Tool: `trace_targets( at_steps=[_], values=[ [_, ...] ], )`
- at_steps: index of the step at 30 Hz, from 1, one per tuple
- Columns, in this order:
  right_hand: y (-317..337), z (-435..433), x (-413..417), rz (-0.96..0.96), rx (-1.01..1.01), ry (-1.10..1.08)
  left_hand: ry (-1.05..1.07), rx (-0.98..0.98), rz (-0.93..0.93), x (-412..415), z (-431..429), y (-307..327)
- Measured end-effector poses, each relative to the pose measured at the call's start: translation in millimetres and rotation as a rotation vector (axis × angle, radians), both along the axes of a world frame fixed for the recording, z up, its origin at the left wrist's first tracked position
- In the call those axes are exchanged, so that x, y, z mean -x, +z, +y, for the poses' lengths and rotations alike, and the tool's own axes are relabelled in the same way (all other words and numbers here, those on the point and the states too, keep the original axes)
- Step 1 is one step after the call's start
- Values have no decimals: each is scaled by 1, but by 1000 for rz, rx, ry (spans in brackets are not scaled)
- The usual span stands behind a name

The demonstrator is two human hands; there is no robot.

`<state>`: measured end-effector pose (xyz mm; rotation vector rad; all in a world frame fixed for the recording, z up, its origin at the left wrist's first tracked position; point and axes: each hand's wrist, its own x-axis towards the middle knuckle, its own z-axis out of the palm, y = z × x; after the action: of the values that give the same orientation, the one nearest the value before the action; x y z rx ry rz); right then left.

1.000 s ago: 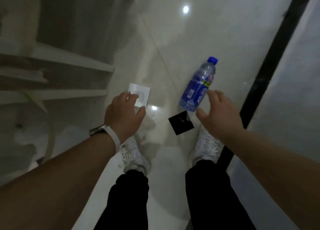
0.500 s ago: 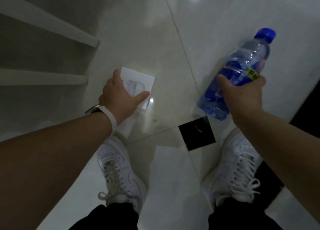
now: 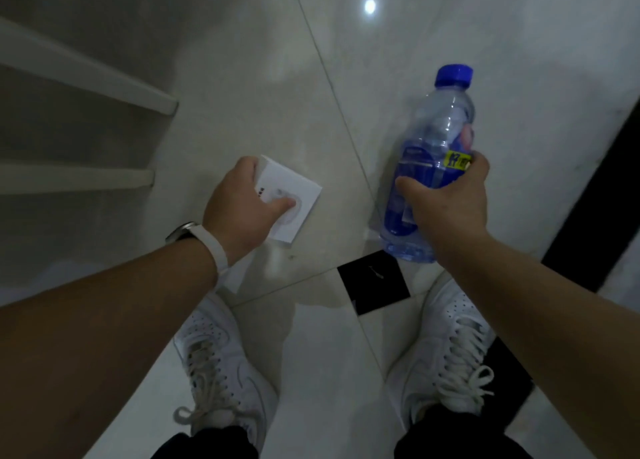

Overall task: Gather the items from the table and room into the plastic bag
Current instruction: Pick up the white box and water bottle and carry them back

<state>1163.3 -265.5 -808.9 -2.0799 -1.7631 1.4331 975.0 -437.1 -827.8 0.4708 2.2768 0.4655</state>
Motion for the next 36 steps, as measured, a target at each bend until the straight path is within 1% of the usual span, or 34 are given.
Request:
trace_targets(
  at_steps=[4, 9, 13, 17, 19, 22, 24, 27, 32, 36],
  values=[
    [43, -2, 4, 116, -24, 39, 26, -83, -7, -11, 4, 38],
    [130, 6, 1, 205, -71, 79, 104, -169, 1, -24, 30, 127],
    [220, 25, -3, 262, -49, 73, 132, -266, -7, -30, 63, 220],
    [325, 48, -9, 298, -78, 56, 190, -325, -44, -46, 91, 330],
    [378, 59, -10, 307, -94, 73, 242, -346, -55, -50, 98, 385],
    [456, 77, -1, 332, -112, 105, 386, -426, -38, -45, 110, 468],
    [508, 86, 6, 359, -134, 130, 436, -473, -43, -41, 123, 523],
    [577, 96, 15, 368, -169, 149, 431, -550, -60, -37, 137, 588],
    [679, 103, 23, 376, -264, 160, 289, -648, -177, -18, 159, 676],
    [744, 105, 22, 350, -336, 117, 224, -777, -200, 4, 177, 743]
  ],
)
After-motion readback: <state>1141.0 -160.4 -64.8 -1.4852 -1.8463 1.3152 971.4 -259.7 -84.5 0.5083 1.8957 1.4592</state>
